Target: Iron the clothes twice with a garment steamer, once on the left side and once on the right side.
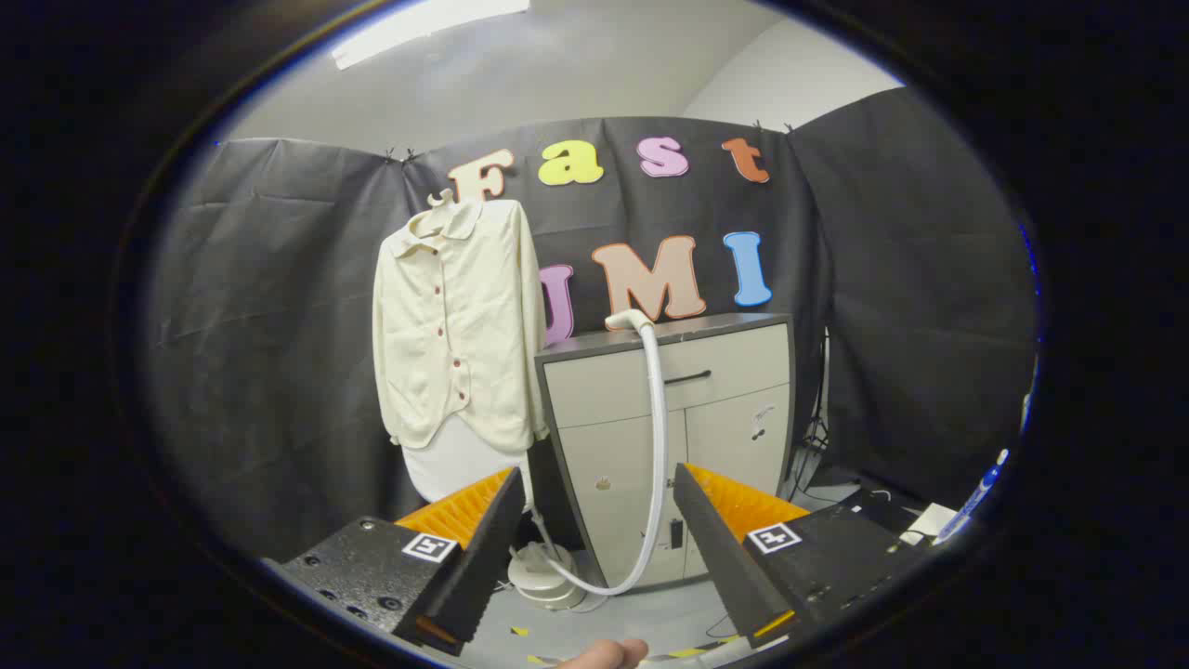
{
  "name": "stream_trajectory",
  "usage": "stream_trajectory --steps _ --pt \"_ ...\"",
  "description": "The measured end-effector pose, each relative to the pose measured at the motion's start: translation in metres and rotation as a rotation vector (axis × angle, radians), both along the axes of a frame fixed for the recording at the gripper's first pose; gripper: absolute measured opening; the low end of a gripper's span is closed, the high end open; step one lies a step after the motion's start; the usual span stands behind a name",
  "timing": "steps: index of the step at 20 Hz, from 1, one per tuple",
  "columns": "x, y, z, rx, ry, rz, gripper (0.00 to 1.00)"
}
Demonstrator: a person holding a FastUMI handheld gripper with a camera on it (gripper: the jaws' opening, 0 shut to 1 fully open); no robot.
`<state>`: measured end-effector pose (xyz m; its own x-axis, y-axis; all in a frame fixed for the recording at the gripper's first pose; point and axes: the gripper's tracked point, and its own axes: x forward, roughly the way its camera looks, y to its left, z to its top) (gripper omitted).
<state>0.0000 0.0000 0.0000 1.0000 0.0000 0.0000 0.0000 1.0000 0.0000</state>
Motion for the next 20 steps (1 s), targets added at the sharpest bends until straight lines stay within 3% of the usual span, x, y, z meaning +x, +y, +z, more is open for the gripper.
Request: stream_trajectory --steps 11,20 --pt "0.035 -0.003 0.008 -0.015 -0.001 -0.023 0.98" --pt "0.111 -0.027 0.024 -0.04 0.012 -0.116 0.98"
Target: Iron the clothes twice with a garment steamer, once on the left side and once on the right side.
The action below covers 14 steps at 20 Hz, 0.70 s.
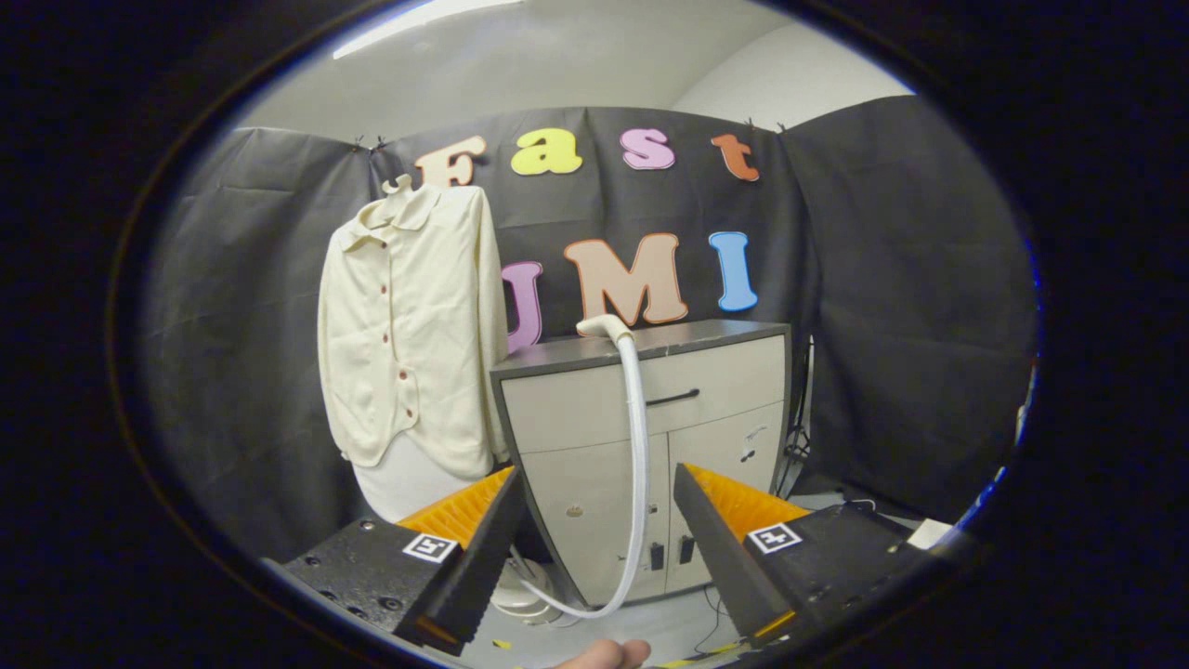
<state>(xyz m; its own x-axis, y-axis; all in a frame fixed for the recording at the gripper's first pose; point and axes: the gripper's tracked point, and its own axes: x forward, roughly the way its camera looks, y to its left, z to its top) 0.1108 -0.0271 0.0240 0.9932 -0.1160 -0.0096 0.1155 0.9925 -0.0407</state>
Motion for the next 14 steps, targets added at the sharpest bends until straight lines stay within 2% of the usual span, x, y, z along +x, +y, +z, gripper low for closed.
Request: stream_trajectory --steps 6,14 --pt "0.087 -0.004 0.055 -0.047 -0.057 -0.003 0.98" --pt "0.227 -0.003 0.109 -0.101 -0.022 0.021 0.98"
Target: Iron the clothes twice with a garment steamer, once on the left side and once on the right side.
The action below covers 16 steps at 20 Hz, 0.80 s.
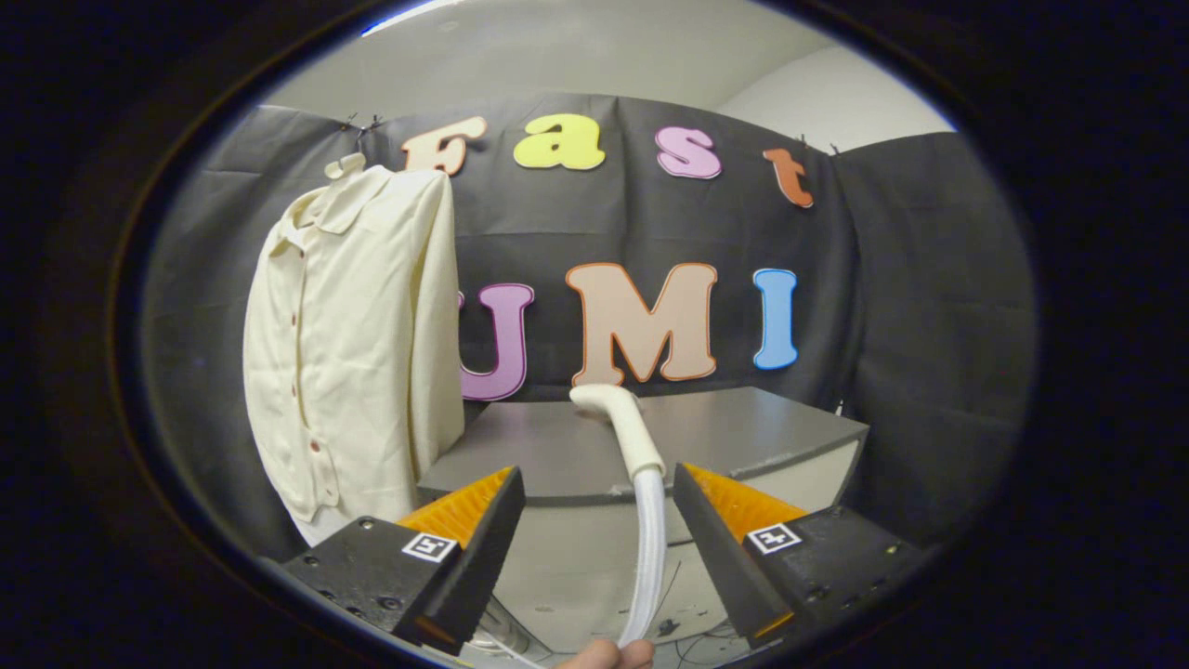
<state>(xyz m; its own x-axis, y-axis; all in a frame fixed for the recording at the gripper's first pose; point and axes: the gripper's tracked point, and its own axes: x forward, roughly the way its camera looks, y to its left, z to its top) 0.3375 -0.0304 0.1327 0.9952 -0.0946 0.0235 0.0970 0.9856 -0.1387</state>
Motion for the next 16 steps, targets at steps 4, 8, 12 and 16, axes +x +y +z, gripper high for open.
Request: stream_trajectory --steps 4,8,12,16 --pt "0.059 -0.016 0.005 0.011 0.08 -0.03 0.98" --pt "0.106 -0.019 -0.005 0.002 0.231 -0.038 0.98" --pt "0.139 -0.024 -0.017 -0.013 0.361 -0.051 0.99" --pt "0.172 -0.037 -0.013 0.131 0.36 -0.088 0.95"
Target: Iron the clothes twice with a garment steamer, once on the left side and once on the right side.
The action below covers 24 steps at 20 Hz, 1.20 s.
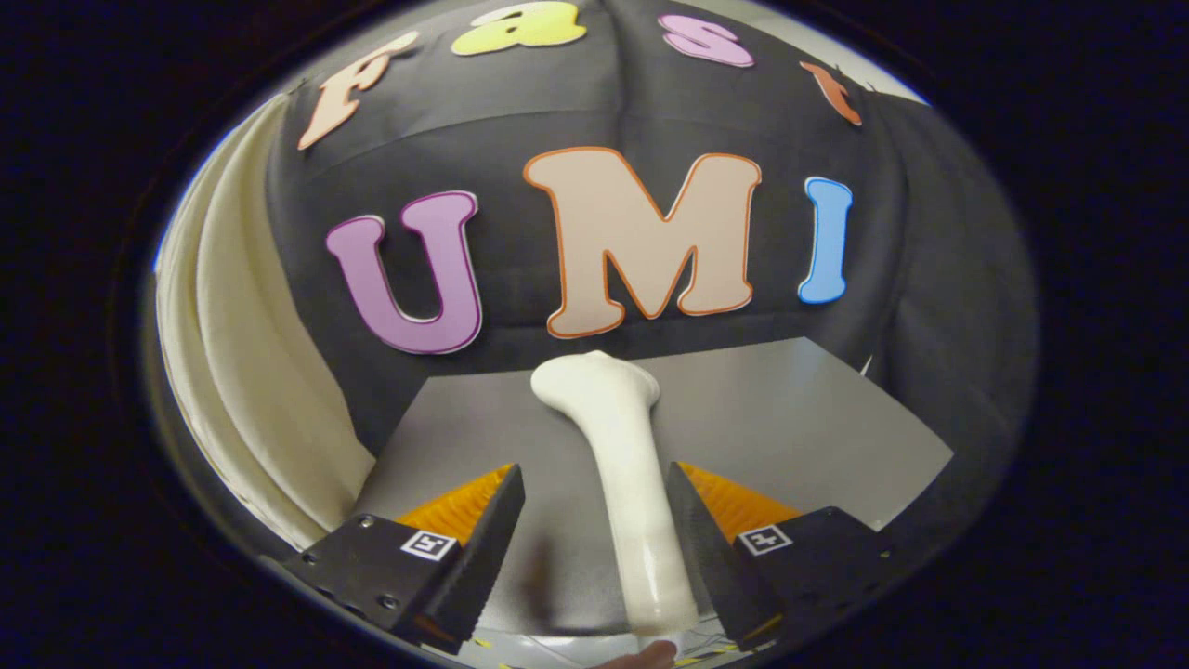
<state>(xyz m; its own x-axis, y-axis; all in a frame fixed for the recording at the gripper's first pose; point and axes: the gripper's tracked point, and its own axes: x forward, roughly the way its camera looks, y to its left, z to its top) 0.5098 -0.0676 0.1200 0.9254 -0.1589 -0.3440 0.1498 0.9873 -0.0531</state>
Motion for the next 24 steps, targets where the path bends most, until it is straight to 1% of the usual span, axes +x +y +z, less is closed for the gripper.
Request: stream_trajectory --steps 1,4,5,6,8,11,12,13,14,16,17,20,24 --pt "0.008 -0.002 -0.005 0.014 0.024 -0.012 0.88" --pt "0.023 -0.017 -0.026 -0.016 0.154 -0.055 0.73" --pt "0.025 -0.021 -0.031 -0.037 0.175 -0.069 0.66" --pt "0.027 -0.024 -0.032 -0.057 0.188 -0.077 0.63" --pt "0.028 -0.025 -0.029 -0.057 0.175 -0.091 0.53" --pt "0.03 -0.036 -0.025 -0.089 0.123 -0.128 0.48" --pt "0.026 -0.039 -0.024 -0.097 0.131 -0.143 0.46" --pt "0.025 -0.038 -0.018 -0.11 0.11 -0.143 0.41" --pt "0.022 -0.039 -0.013 -0.11 0.087 -0.151 0.39" --pt "0.009 -0.035 0.011 -0.064 -0.019 -0.163 0.36" --pt "-0.001 -0.033 0.022 -0.05 -0.067 -0.17 0.35" --pt "-0.041 -0.021 0.028 -0.018 -0.107 -0.184 0.33" --pt "-0.098 0.011 0.031 -0.066 -0.143 -0.182 0.33"
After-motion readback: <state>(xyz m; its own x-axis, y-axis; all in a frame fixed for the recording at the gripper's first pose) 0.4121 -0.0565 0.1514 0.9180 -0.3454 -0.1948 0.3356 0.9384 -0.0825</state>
